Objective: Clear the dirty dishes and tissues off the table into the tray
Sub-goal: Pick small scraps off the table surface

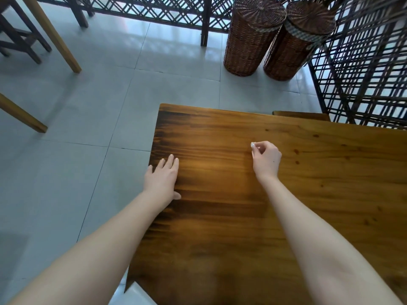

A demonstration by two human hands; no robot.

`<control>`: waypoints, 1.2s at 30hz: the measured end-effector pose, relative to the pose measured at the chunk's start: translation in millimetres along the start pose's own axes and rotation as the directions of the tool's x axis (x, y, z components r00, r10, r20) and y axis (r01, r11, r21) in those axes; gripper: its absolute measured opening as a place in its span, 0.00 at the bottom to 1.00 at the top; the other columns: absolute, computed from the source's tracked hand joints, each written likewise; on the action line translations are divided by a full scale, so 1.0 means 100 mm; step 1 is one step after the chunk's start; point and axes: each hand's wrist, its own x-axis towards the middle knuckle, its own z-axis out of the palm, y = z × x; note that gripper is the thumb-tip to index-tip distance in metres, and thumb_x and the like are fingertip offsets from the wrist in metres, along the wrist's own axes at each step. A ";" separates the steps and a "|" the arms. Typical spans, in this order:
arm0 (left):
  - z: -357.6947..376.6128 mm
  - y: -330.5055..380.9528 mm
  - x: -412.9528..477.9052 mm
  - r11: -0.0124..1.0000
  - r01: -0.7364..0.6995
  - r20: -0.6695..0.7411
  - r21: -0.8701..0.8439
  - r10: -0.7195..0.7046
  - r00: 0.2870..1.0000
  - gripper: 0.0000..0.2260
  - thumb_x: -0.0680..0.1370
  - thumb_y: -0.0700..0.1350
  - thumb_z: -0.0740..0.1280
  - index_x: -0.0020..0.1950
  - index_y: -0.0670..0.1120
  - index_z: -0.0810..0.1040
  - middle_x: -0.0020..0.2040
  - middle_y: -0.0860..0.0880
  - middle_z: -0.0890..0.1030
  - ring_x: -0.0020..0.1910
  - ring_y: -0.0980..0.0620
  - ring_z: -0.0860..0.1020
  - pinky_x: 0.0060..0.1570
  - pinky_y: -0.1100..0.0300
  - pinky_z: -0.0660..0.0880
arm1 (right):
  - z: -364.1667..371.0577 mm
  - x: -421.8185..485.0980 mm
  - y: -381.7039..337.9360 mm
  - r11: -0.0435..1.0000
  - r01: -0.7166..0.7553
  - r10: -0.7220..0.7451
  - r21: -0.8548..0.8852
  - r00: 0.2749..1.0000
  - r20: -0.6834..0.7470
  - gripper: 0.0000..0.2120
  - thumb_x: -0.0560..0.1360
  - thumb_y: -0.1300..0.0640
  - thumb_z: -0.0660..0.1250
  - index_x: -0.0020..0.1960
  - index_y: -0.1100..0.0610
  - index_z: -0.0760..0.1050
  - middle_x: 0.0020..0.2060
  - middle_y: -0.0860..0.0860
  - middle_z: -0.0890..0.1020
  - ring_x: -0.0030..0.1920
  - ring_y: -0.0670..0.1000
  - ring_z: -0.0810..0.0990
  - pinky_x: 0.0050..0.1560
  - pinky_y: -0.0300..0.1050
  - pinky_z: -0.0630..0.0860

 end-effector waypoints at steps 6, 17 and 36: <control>-0.09 0.69 0.06 0.984 -0.176 0.037 -0.026 0.177 0.984 0.46 0.73 0.56 0.72 0.79 0.54 0.43 0.80 0.47 0.43 0.78 0.41 0.47 0.74 0.42 0.51 | -0.30 -0.03 0.25 0.999 0.006 -0.006 -0.034 1.000 -0.003 0.08 0.78 0.57 0.66 0.51 0.61 0.81 0.45 0.54 0.81 0.46 0.50 0.78 0.44 0.38 0.71; 0.01 1.17 0.28 0.959 -0.249 0.143 0.132 0.230 0.963 0.48 0.71 0.56 0.74 0.79 0.57 0.42 0.80 0.47 0.43 0.76 0.34 0.48 0.73 0.39 0.50 | -0.43 0.43 0.45 1.000 -0.010 0.010 0.026 1.000 0.000 0.07 0.77 0.59 0.67 0.51 0.61 0.81 0.45 0.55 0.82 0.46 0.52 0.79 0.47 0.41 0.74; 0.11 1.20 0.37 0.983 -0.161 0.149 0.090 0.146 0.978 0.48 0.70 0.55 0.75 0.78 0.61 0.42 0.80 0.50 0.41 0.77 0.37 0.45 0.73 0.40 0.51 | 0.05 1.12 0.32 0.995 -0.097 0.098 0.014 0.992 -0.081 0.08 0.78 0.61 0.65 0.53 0.62 0.80 0.51 0.56 0.80 0.54 0.52 0.76 0.51 0.42 0.74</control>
